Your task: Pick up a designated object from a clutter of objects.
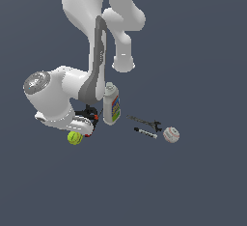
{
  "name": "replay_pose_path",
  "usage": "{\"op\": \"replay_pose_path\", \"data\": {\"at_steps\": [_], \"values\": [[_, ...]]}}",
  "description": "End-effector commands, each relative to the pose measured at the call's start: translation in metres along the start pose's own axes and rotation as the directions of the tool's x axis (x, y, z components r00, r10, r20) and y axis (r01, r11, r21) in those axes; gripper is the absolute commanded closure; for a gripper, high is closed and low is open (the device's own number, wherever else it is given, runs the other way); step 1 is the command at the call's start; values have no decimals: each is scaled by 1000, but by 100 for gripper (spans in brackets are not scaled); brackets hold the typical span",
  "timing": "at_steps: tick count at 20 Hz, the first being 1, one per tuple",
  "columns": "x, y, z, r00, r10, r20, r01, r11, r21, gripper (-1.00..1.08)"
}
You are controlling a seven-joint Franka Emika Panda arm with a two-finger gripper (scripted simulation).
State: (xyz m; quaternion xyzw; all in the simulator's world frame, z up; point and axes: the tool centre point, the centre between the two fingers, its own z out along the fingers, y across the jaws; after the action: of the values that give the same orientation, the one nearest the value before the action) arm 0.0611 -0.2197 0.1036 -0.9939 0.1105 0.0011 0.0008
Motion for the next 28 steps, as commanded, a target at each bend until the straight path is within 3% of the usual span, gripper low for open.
{"op": "replay_pose_path", "data": {"at_steps": [1,9,23,24,28], "values": [[1,8,8,1000,9,-2,-9,1000,-1,-92],[1,11,15,1000,13,-1,-13,1000,-1,-92],[2,12,62,1000,14,-2,-14,1000,-1,-92],[2,12,62,1000,14,-2,-14,1000,-1,108],[2,12,62,1000,14,-2,-14,1000,-1,108]]}}
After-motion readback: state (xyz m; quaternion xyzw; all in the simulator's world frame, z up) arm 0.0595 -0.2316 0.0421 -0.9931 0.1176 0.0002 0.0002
